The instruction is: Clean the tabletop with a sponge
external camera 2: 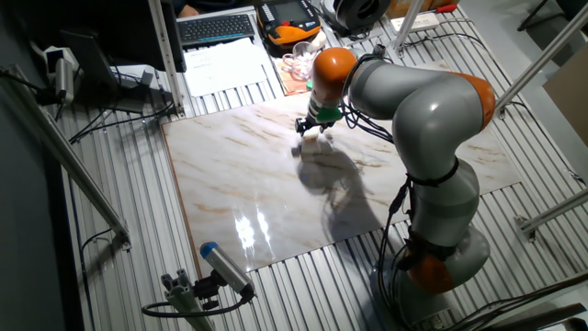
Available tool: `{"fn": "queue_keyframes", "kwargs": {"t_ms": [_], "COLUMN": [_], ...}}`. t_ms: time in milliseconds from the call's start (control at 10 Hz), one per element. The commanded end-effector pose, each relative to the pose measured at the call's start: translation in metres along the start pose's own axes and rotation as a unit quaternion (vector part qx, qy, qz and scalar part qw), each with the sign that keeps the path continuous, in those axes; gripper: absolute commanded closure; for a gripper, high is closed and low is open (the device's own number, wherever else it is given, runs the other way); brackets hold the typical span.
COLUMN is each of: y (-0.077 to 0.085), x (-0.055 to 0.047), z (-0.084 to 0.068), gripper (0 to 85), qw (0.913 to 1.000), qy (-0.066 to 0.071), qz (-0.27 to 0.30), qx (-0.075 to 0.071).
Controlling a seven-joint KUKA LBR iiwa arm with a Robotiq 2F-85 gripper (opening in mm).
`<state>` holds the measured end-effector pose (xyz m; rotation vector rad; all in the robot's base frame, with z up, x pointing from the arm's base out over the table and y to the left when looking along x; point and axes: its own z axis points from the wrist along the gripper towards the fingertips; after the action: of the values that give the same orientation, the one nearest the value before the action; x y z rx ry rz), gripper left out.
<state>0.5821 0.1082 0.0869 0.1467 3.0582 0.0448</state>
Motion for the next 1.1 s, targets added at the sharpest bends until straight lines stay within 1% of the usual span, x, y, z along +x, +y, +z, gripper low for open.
{"fn": "queue_keyframes", "kwargs": {"t_ms": [0,100,200,400,700,800,1000], "y": [0.000,0.000,0.000,0.003,0.003,0.002,0.005], "x": [-0.001,-0.001,-0.002,-0.002,-0.001,0.001,0.002], "z": [-0.002,-0.005,-0.007,-0.015,-0.027,-0.029,-0.032], "gripper": [17.0,17.0,34.0,34.0,34.0,34.0,34.0], "qw": [1.0000,1.0000,0.9999,0.9999,0.9999,0.9998,0.9999], "qy": [0.000,0.004,0.005,0.012,0.014,0.014,0.014], "qz": [0.001,0.004,0.004,0.005,0.005,0.003,0.002], "qx": [0.000,-0.007,-0.008,-0.008,-0.006,-0.010,-0.009]}}
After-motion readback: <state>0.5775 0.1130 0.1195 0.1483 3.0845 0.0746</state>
